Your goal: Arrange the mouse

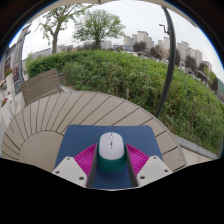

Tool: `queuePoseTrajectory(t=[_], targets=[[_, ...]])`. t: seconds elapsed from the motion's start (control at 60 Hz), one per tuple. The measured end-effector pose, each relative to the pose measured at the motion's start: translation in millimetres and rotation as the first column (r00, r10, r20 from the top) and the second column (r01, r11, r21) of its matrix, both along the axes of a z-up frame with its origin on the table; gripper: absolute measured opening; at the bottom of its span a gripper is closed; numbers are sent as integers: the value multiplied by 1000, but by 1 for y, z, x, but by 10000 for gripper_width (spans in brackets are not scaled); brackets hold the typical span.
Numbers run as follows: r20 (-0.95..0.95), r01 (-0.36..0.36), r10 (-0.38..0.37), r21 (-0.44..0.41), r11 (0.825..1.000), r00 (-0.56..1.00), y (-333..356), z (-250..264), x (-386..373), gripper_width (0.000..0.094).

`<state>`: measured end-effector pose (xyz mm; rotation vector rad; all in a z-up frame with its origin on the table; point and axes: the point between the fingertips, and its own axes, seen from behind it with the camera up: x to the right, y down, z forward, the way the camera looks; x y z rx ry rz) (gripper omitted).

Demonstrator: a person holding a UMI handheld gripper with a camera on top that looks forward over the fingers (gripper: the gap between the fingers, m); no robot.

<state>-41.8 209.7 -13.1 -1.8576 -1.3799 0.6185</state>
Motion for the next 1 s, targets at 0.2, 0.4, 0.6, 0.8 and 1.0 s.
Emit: queuePoseTrajectory(t=[0.2,0.4,0.6,0.8,1.0], targets=[[50,-45,46,-16,999,998,-12,35,22,851],[146,-24,29,-35,999,989,-43,124,134,849],[143,-62,70,-63,996,987,-77,168,219,852],[133,-61,72,-84,995,988,-87,176,243,852],[134,2,9,-77,997,991,-75,173,246,859]])
